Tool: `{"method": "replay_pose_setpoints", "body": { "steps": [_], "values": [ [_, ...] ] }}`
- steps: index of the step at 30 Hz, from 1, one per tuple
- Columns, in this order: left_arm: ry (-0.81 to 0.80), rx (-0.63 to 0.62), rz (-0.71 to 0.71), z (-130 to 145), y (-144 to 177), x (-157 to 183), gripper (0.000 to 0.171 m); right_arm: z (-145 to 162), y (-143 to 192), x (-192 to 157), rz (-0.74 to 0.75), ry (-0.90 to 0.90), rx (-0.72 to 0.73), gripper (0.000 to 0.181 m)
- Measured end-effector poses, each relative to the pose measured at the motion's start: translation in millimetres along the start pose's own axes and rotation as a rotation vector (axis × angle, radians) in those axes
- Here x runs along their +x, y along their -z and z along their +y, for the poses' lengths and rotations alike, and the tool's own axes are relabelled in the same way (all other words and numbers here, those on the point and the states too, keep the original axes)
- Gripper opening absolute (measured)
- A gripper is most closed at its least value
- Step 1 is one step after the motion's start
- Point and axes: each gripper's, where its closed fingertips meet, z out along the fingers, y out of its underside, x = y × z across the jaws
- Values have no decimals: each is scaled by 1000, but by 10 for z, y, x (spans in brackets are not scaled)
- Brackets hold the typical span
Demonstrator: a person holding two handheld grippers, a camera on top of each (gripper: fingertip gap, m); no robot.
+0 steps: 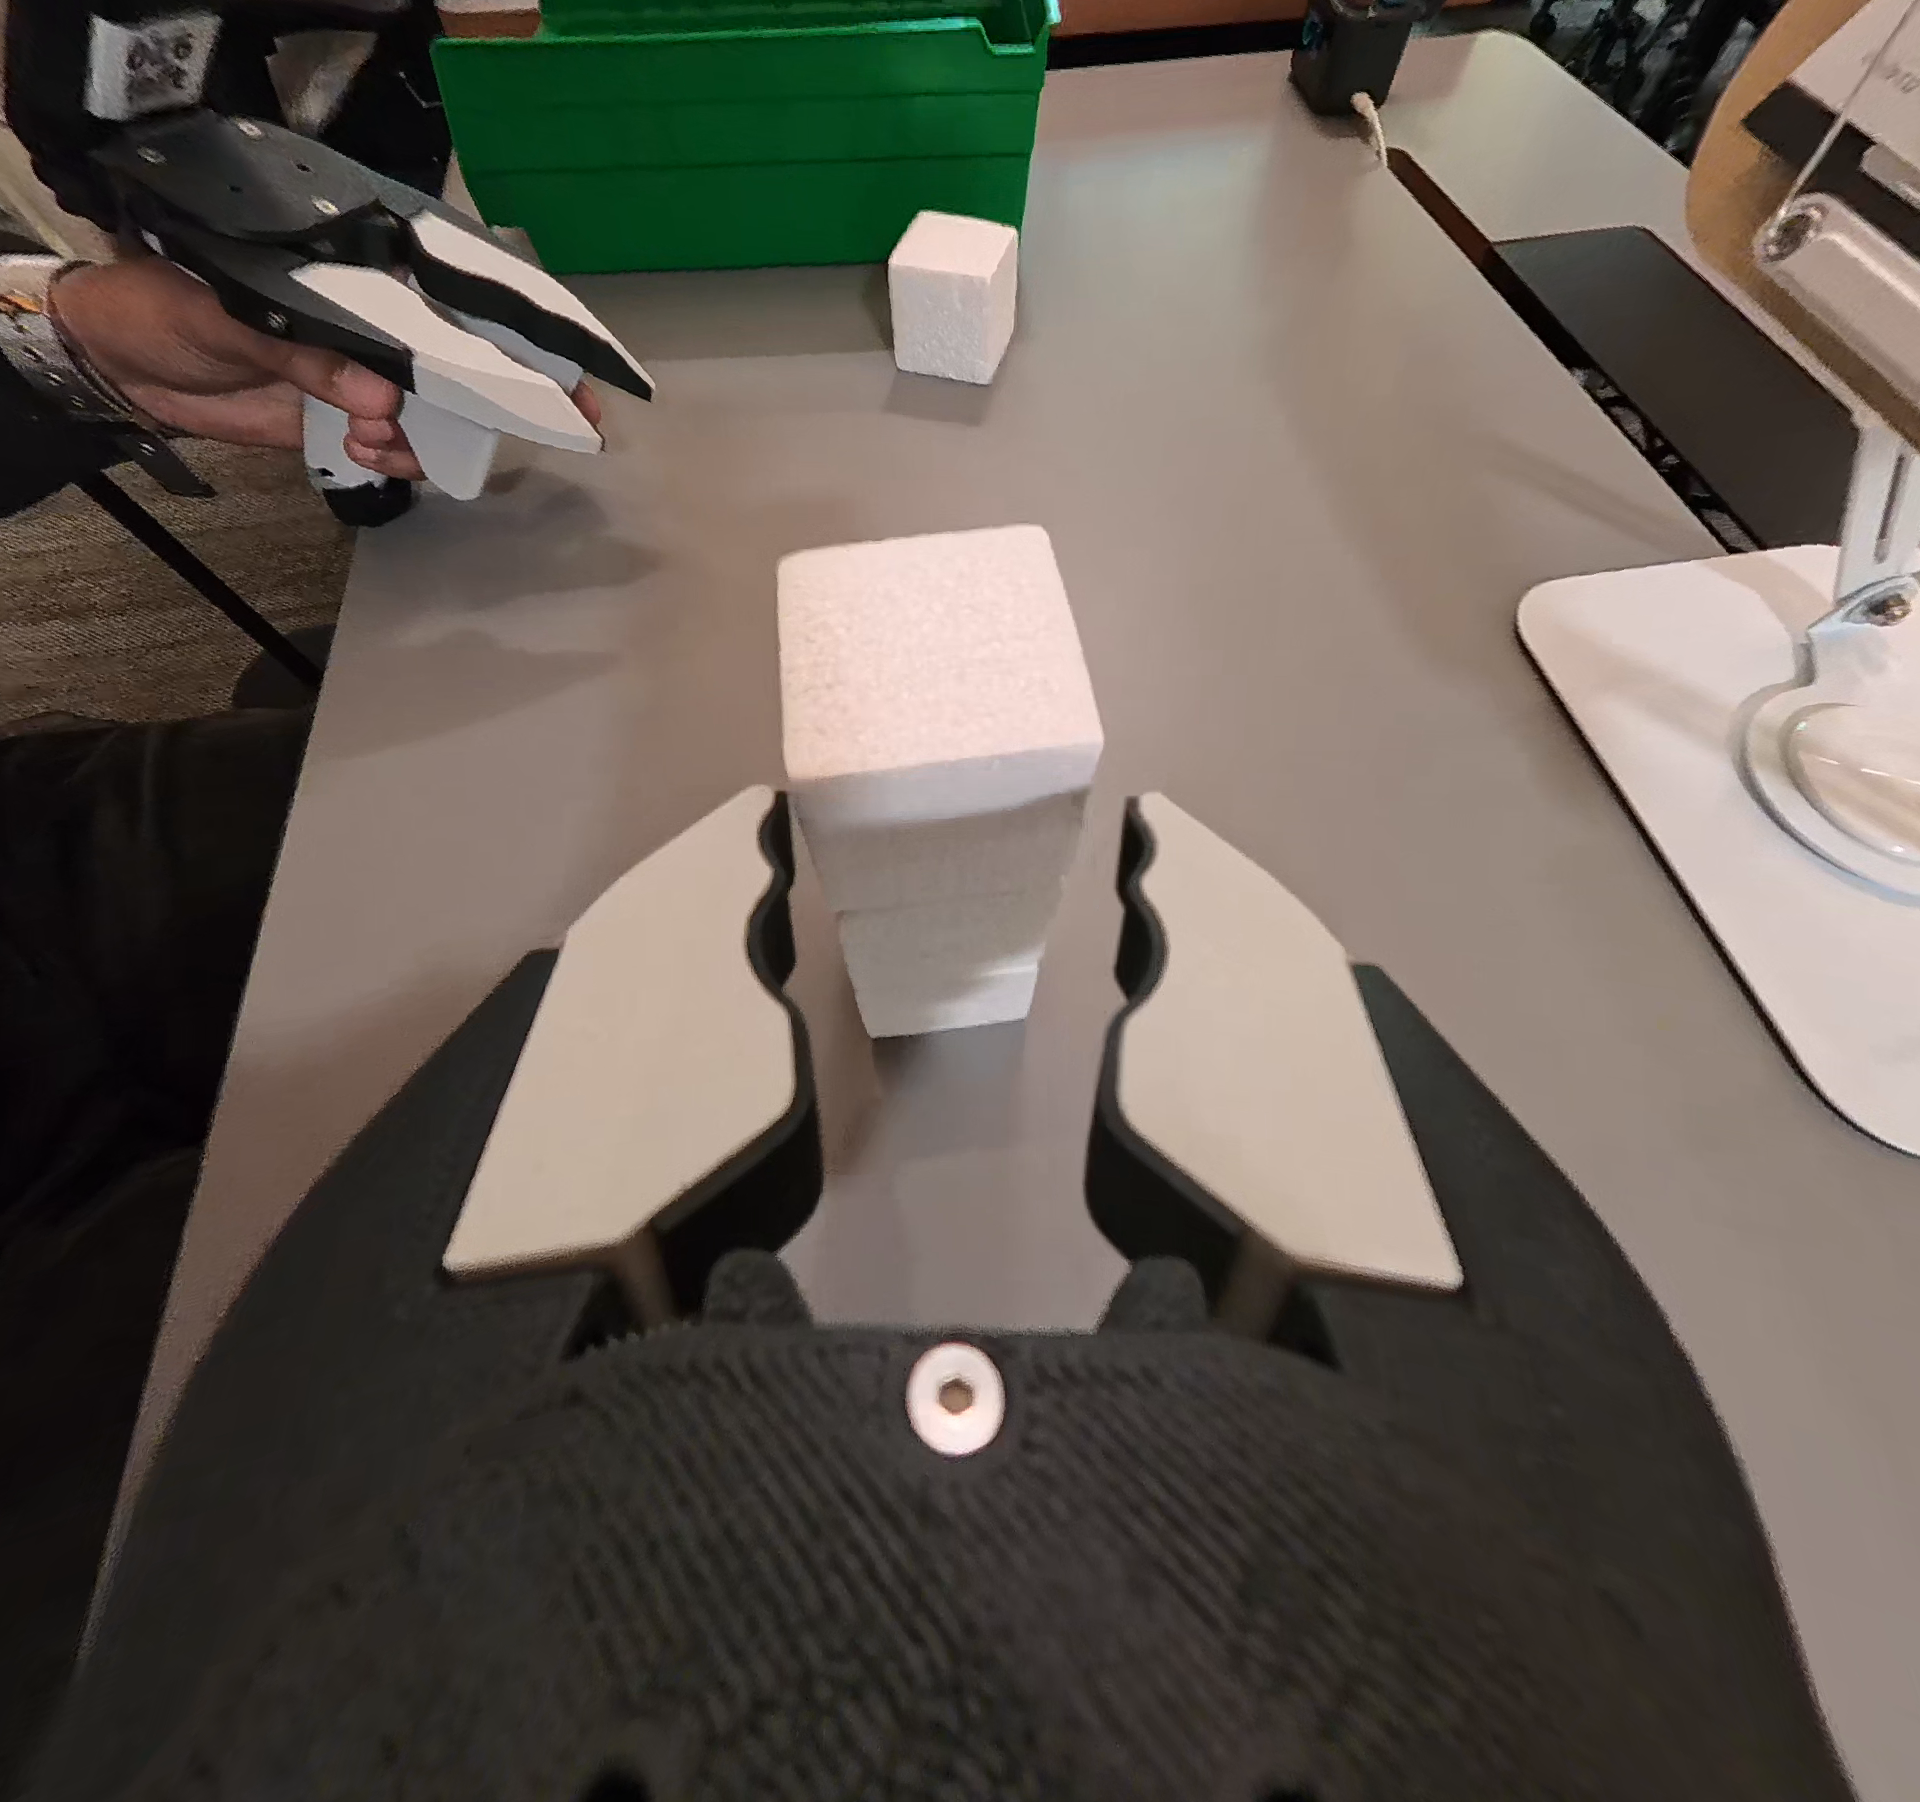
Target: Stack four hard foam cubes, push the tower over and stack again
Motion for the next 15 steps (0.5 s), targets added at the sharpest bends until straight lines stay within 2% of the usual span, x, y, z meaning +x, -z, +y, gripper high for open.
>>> {"method": "replay_pose_setpoints", "body": {
  "steps": [6,9,11,15],
  "values": [
    [-1,0,-3,0,2,-5,42,98,-27,40,41,7,-55,70],
    [1,4,-8,-10,8,-17,42,91,90,124,98,15,-72,74],
    [7,12,-17,-26,15,-39,42,-67,251,157,132,10,-12,76],
    [35,40,-50,-81,42,-126,42,-692,575,38,178,8,215,80]
  ]
}}
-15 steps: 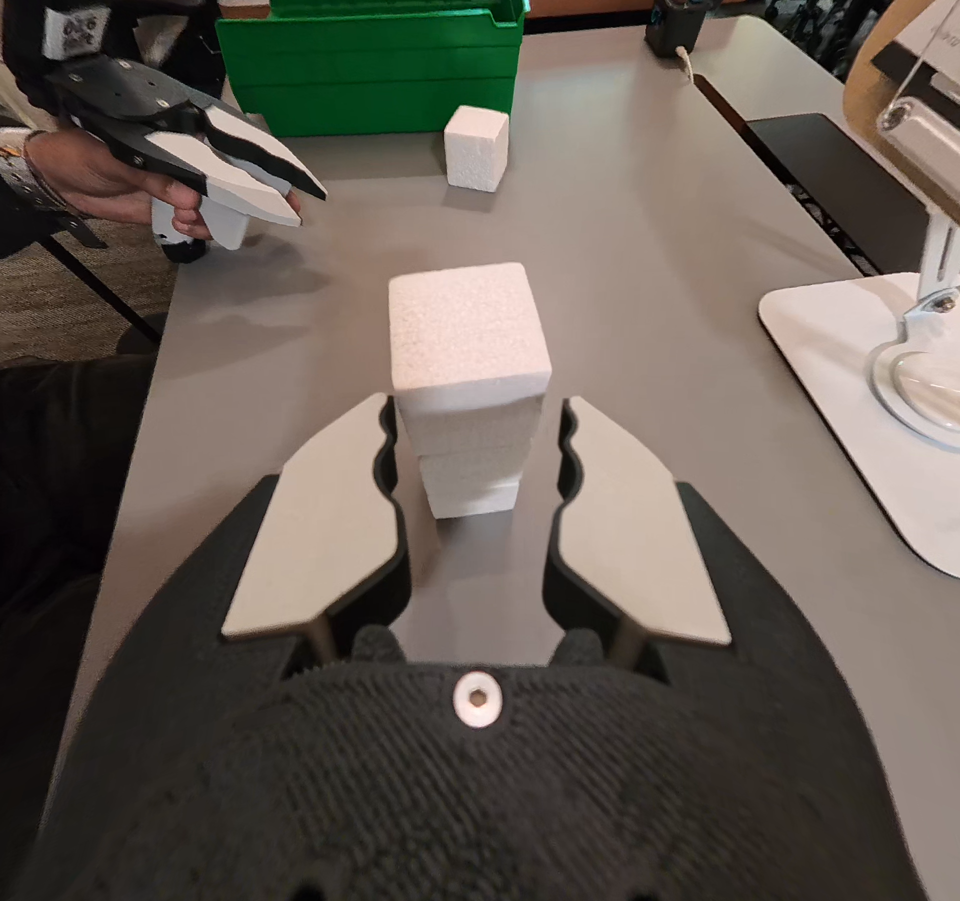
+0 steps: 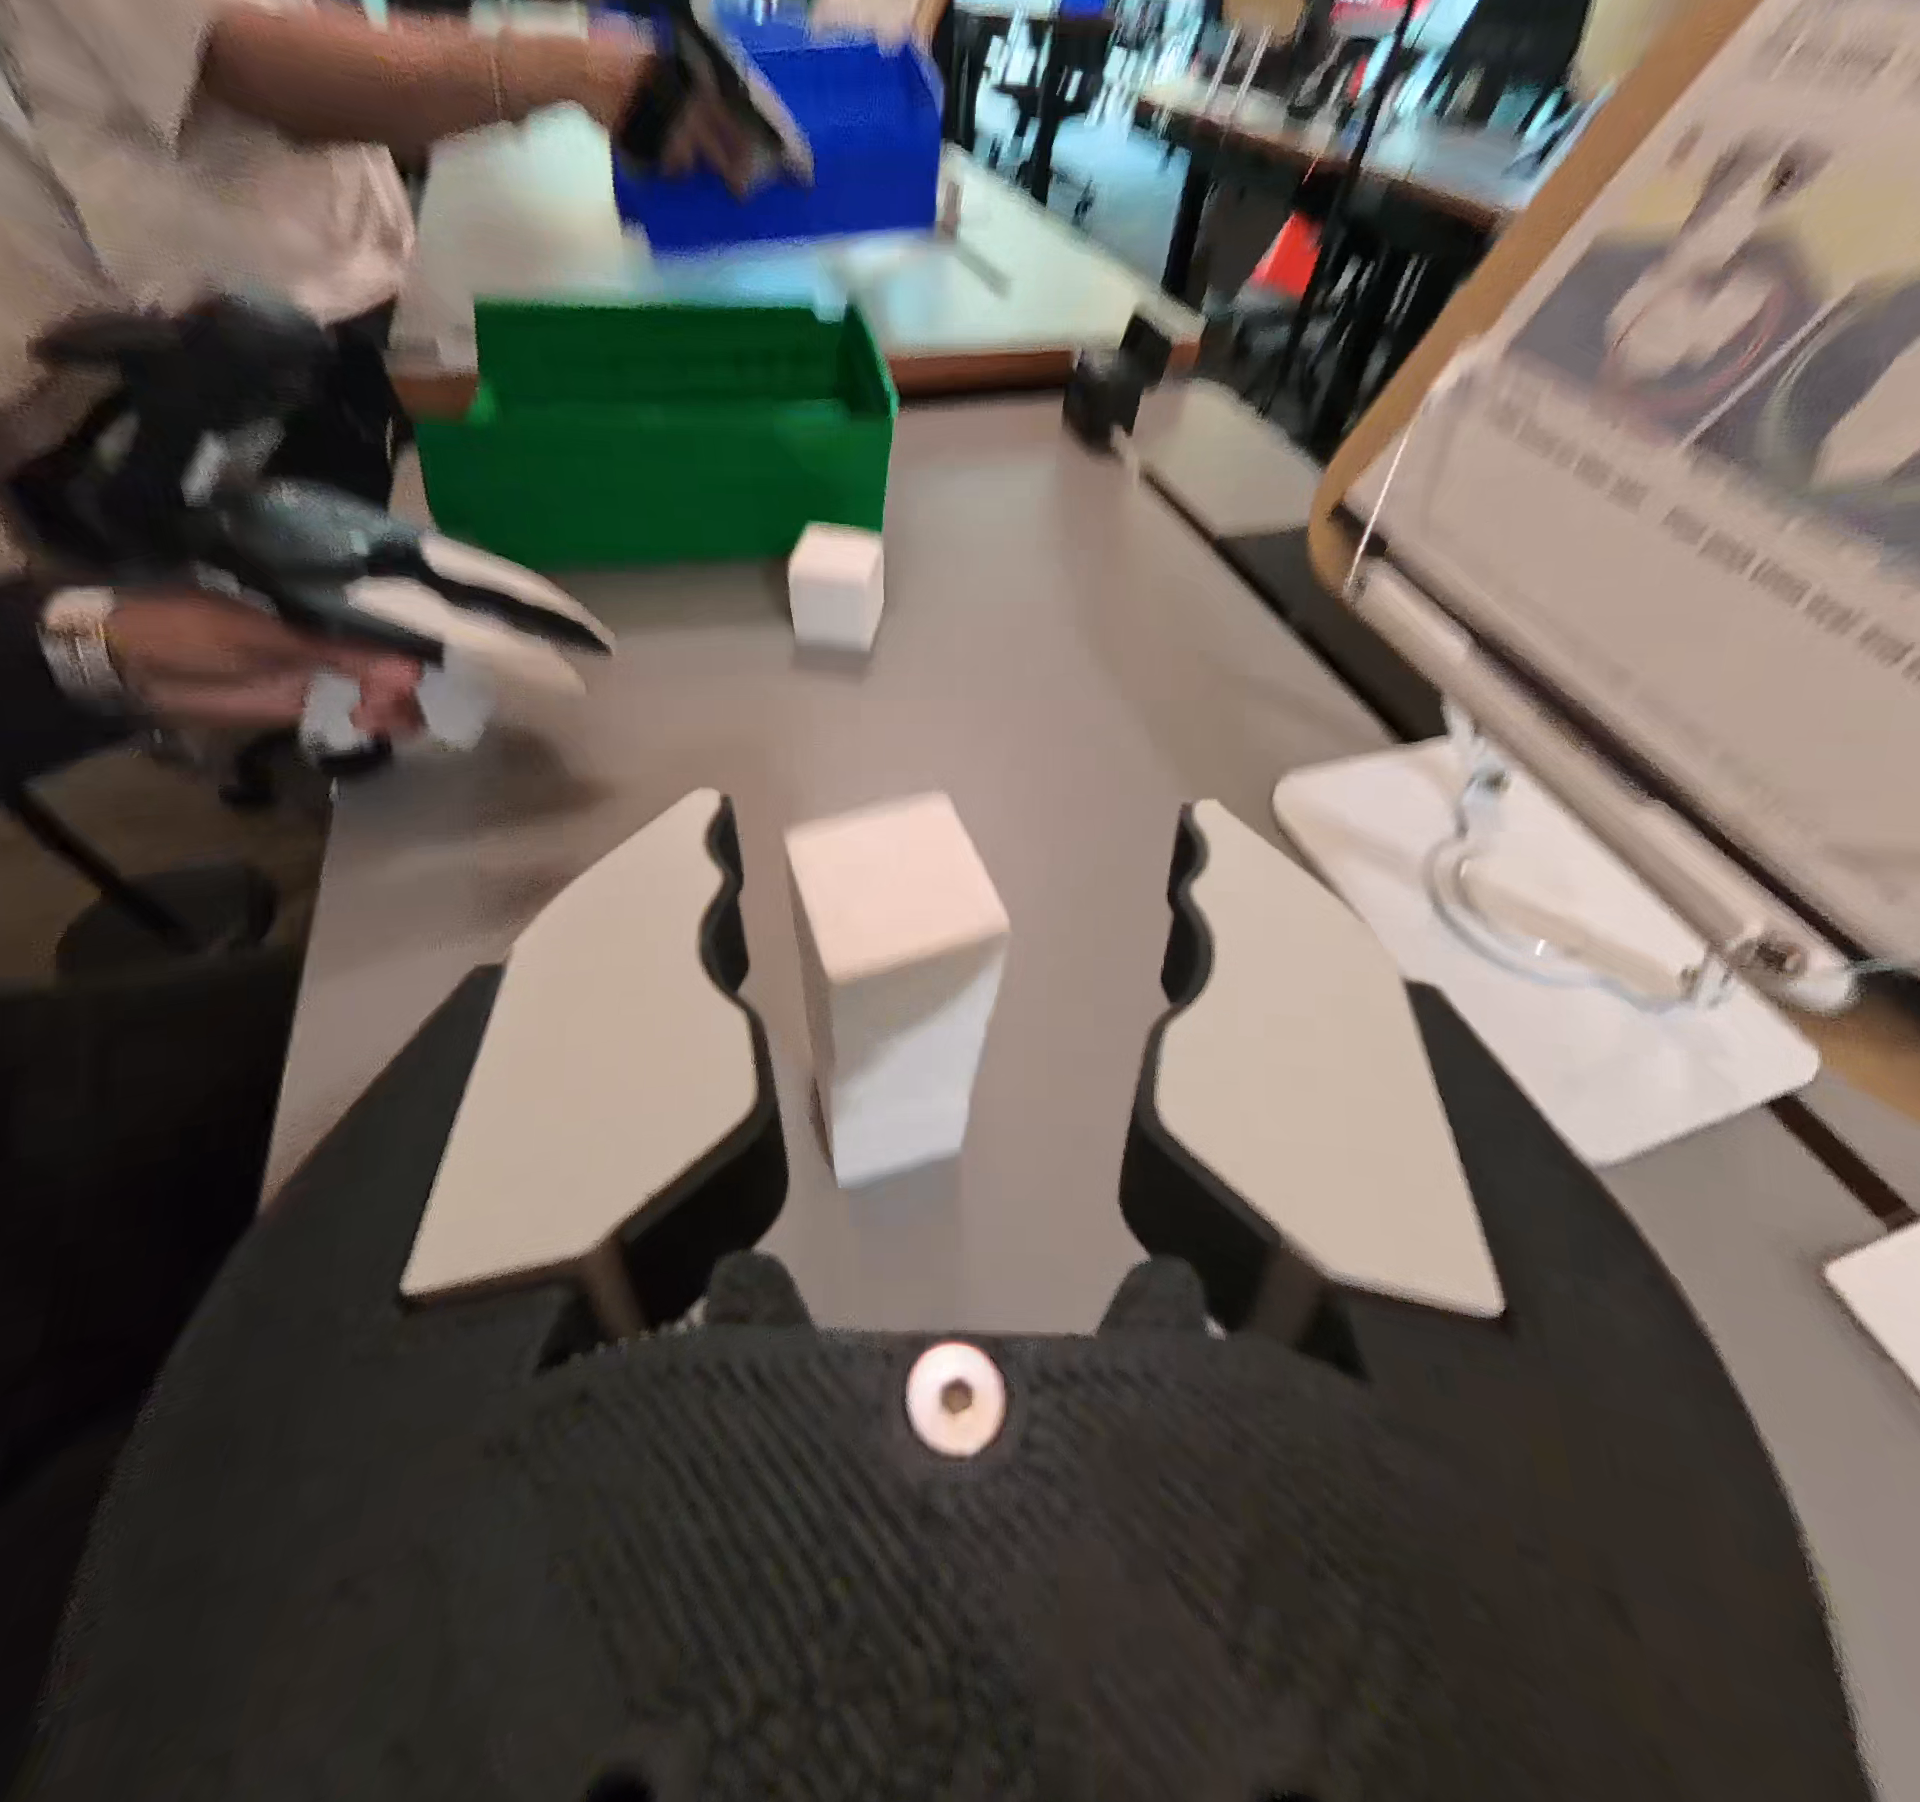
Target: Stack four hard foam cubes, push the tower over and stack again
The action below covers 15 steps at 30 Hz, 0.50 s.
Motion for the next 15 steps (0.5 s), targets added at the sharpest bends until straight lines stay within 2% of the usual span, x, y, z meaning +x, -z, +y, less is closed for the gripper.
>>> {"method": "replay_pose_setpoints", "body": {
  "steps": [3,7,9,11,13,15],
  "values": [
    [28,20,-26,-49,14,-95,43,-386,-109,-297,26,53,117,80],
    [70,57,-80,-136,56,-282,43,-470,-731,-1044,-27,73,128,82],
    [83,79,-117,-184,84,-407,43,-344,-1210,-1416,-55,-21,122,80],
    [83,98,-177,-222,112,-566,42,-3,-1764,-1623,-29,-55,18,79],
    [114,124,-228,-263,147,-711,42,299,-2238,-1523,70,-1,-65,77],
    [170,161,-227,-306,182,-774,43,422,-2622,-1277,156,9,-102,78]
  ]
}}
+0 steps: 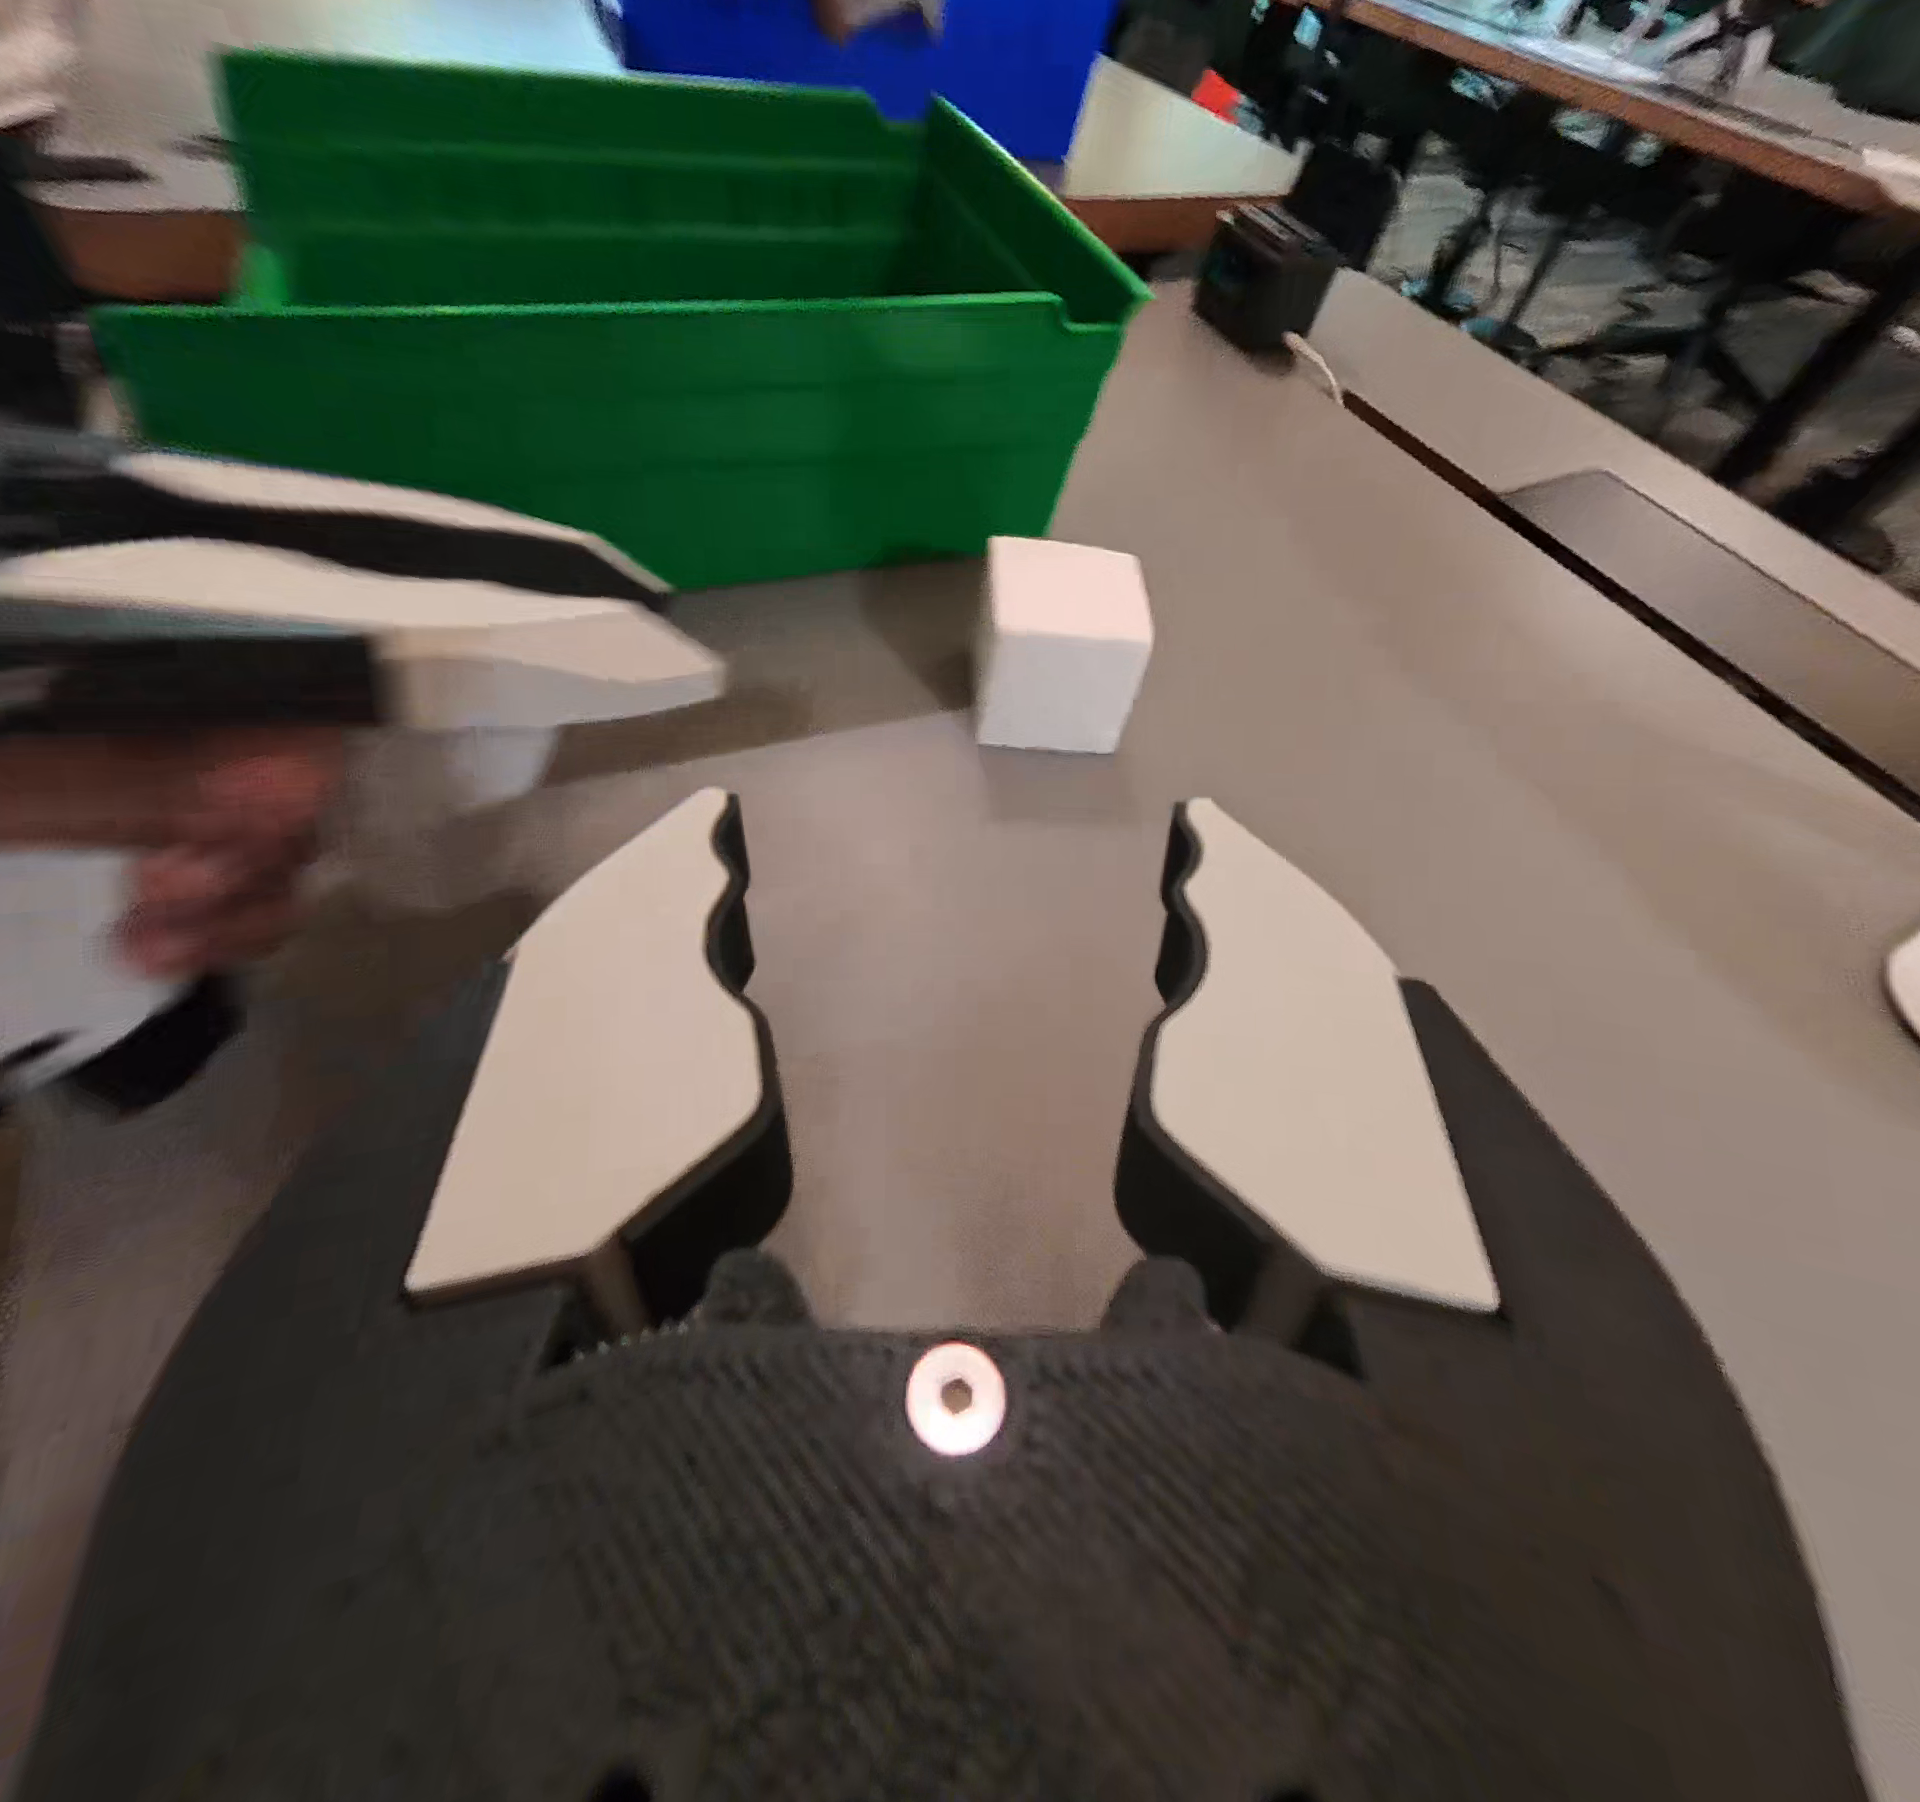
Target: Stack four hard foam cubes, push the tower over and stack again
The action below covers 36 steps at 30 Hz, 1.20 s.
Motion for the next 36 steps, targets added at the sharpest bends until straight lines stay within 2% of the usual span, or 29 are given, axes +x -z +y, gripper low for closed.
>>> {"method": "replay_pose_setpoints", "body": {
  "steps": [3,5,7,9,10,12,14,16,18,21,23,25,28,32,34,36],
  "values": [
    [24,16,4,-42,25,-43,45,58,-559,104,-8,-76,-91,85],
    [15,17,0,-48,8,-60,44,56,-865,99,-47,-158,-128,81],
    [23,0,20,-12,-34,-36,45,60,-1091,203,-7,-213,-144,77],
    [45,-21,52,37,-67,12,46,146,-1248,334,62,-204,-198,73],
    [51,-29,65,57,-76,34,46,196,-1285,337,59,-208,-236,61],
    [49,-35,78,71,-83,62,46,132,-1256,265,5,-219,-196,55],
    [44,-20,75,41,-74,62,45,6,-1044,218,-15,-239,-117,55],
    [48,22,62,-30,-46,42,43,-182,-665,171,-35,-238,-29,55],
    [40,47,75,-68,-25,70,43,-449,-180,151,-55,-215,52,55],
    [1,-27,119,85,-67,218,44,-961,629,162,-122,-144,164,55],
    [-49,-75,144,211,-92,343,45,-1155,1171,249,-149,-45,183,55],
    [-94,-116,178,316,-95,479,44,-1115,1639,530,-87,52,122,55],
    [-102,-148,227,406,-73,654,42,-880,2194,1124,31,104,47,55],
    [-89,-183,268,492,-63,794,42,-665,2648,1392,-161,20,85,55],
    [-103,-195,269,513,-72,820,41,-596,2730,1440,-242,-20,110,55],
    [-113,-209,273,533,-80,835,42,-457,2716,1531,-241,-7,57,55]
  ]
}}
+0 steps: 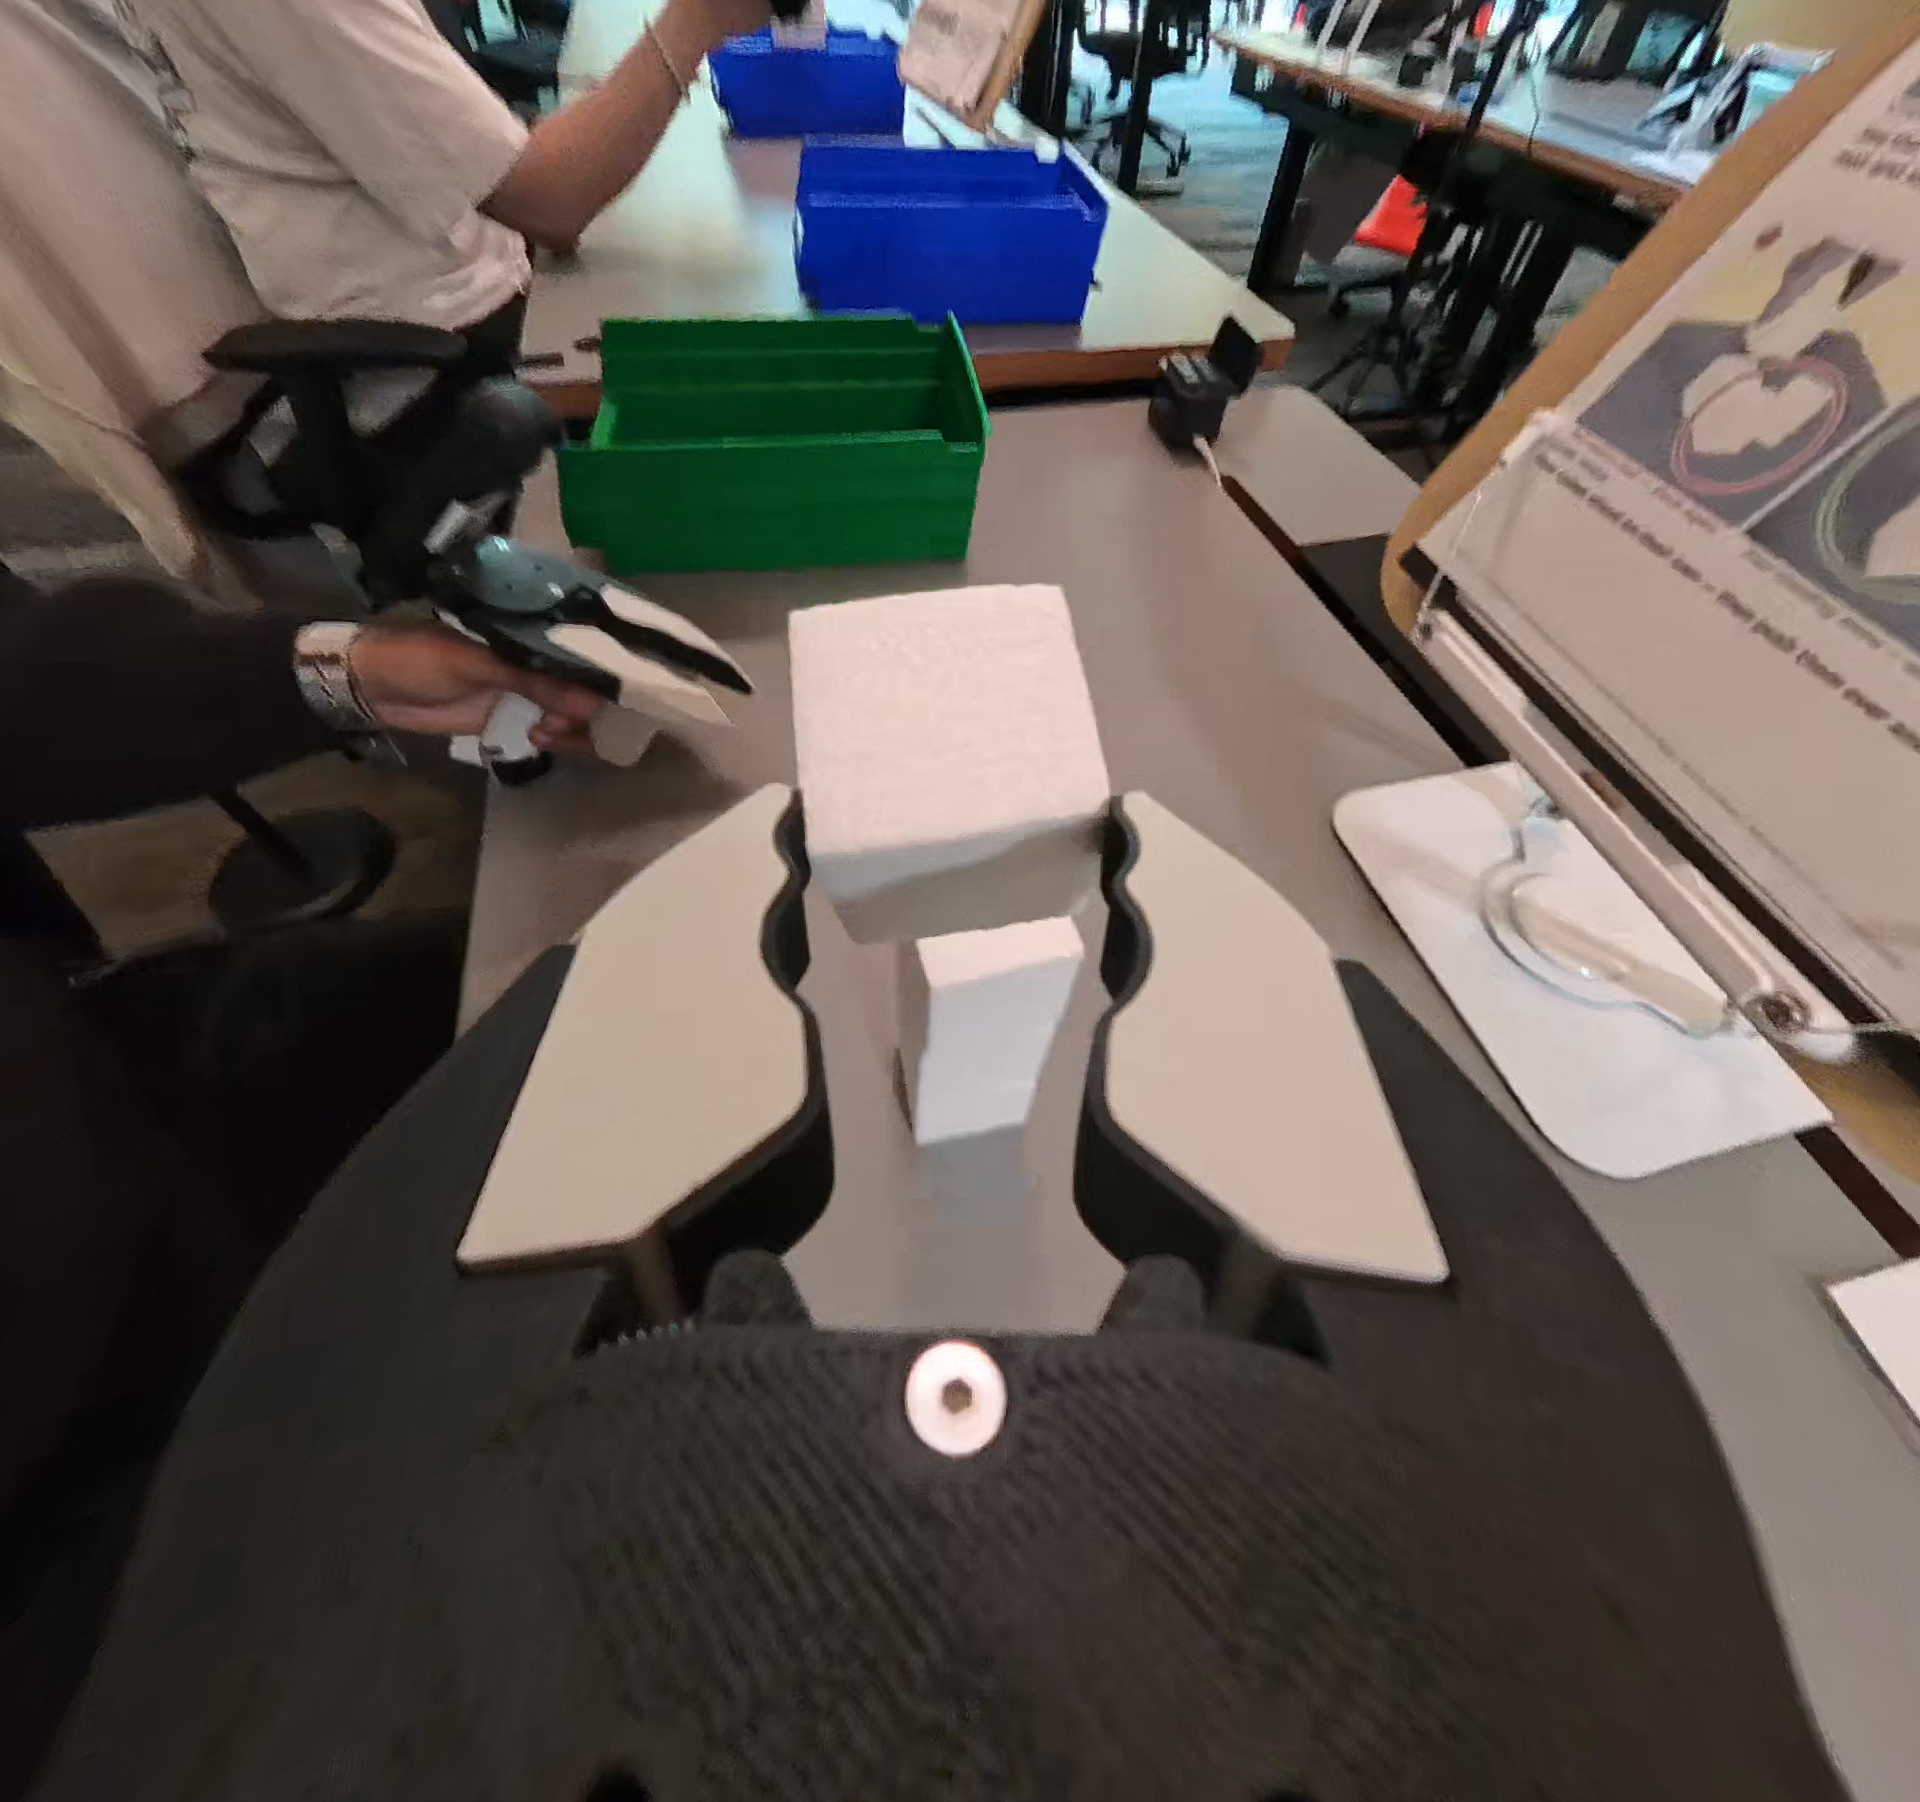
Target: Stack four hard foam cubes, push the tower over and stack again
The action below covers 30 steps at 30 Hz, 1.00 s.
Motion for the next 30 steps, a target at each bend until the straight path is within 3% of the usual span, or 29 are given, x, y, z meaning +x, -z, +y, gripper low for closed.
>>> {"method": "replay_pose_setpoints", "body": {
  "steps": [3,12,17,30],
  "values": [
    [17,4,5,-3,4,-11,42,184,-55,57,-7,58,-96,55],
    [90,14,32,-2,24,-37,42,442,-375,56,-108,101,-195,55],
    [87,27,29,-2,72,-45,42,402,-443,29,-173,76,-147,55],
    [104,36,16,42,219,-106,42,505,-507,108,-182,86,-237,55]
  ]
}}
